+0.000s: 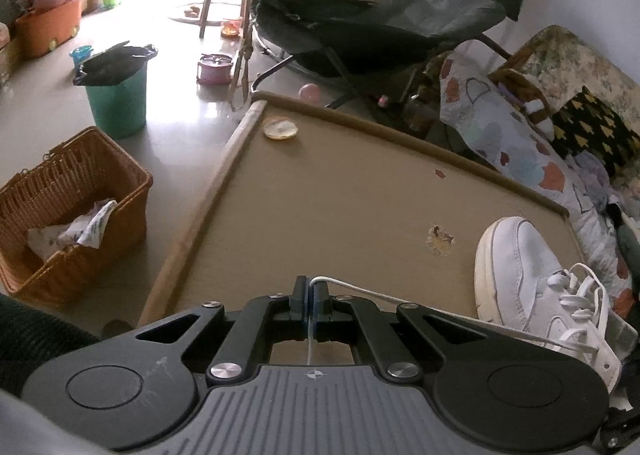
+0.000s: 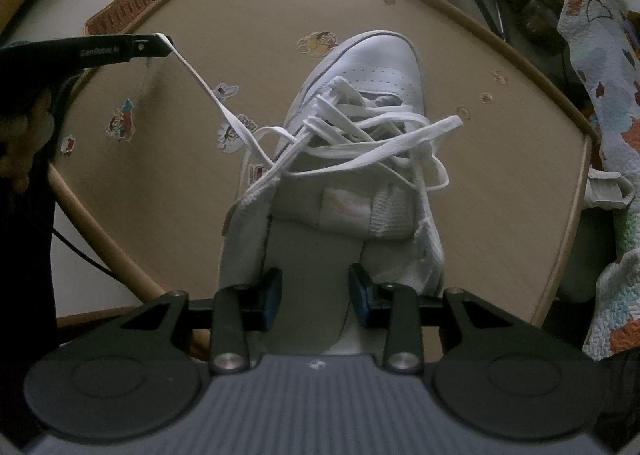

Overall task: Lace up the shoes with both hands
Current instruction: 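Pull the lace end away from the sneaker with the left gripper, then open the left gripper and regrasp the lace closer to the sneaker, then pull the lace taut away from the sneaker with the left gripper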

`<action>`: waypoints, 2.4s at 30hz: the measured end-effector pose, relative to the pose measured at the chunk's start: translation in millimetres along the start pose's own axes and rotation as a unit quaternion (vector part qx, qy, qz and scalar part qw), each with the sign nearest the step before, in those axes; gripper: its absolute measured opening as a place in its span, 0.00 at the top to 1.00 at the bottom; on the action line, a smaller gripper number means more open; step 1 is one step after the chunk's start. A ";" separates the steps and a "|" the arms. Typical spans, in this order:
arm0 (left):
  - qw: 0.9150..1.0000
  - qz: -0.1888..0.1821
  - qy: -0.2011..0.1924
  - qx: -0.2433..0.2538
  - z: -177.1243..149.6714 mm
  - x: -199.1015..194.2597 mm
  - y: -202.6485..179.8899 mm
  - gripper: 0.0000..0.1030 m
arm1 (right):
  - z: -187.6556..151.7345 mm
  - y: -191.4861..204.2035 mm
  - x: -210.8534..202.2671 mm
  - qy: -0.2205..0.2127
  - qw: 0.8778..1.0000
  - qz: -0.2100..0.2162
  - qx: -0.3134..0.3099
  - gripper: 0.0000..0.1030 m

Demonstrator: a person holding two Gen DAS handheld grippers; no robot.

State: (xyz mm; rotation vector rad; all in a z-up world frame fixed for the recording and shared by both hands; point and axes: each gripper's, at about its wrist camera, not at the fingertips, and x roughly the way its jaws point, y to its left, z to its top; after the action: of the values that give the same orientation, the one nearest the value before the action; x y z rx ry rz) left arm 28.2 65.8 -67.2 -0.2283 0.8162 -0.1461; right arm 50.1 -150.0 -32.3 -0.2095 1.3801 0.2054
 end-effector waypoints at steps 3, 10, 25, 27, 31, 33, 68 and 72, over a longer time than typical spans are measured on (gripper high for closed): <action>1.000 -0.001 -0.004 -0.002 0.5 0.9 0.8 0.97 | 0.5 -0.2 0.2 0.003 1.000 0.001 -0.003 0.65; 0.999 0.003 -0.025 -0.040 1.8 -6.2 7.6 0.86 | -1.5 0.5 -0.2 -0.003 1.000 0.001 0.000 0.65; 0.992 -0.027 -0.119 -0.015 5.4 -65.8 -21.6 0.41 | -8.5 -3.8 -0.3 -0.011 1.000 0.004 -0.003 0.65; 0.992 -0.047 -0.114 0.015 0.4 -71.8 -31.9 0.41 | -9.3 -3.8 -0.4 -0.012 1.000 0.004 -0.003 0.65; 0.985 -0.085 -0.106 0.106 -13.3 -74.7 -61.8 0.41 | -9.3 -3.3 -0.6 -0.014 1.000 0.004 -0.004 0.65; 0.978 -0.097 -0.099 0.157 -19.8 -71.9 -78.4 0.41 | -8.7 -3.2 -0.7 -0.015 1.000 0.004 -0.005 0.65; 0.920 -0.120 -0.125 0.351 -48.9 -30.1 -145.3 0.82 | -11.3 -1.8 0.5 -0.019 1.000 0.006 -0.007 0.65; 0.917 -0.127 -0.126 0.357 -52.1 -31.3 -148.9 0.95 | -10.8 -0.8 1.2 -0.019 1.000 0.005 -0.006 0.65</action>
State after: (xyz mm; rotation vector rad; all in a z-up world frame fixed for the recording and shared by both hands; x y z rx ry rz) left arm -37.4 -78.7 -41.3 0.3379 0.4296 -0.6345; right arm 40.3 -153.6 -35.4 -0.2078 1.3421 0.2251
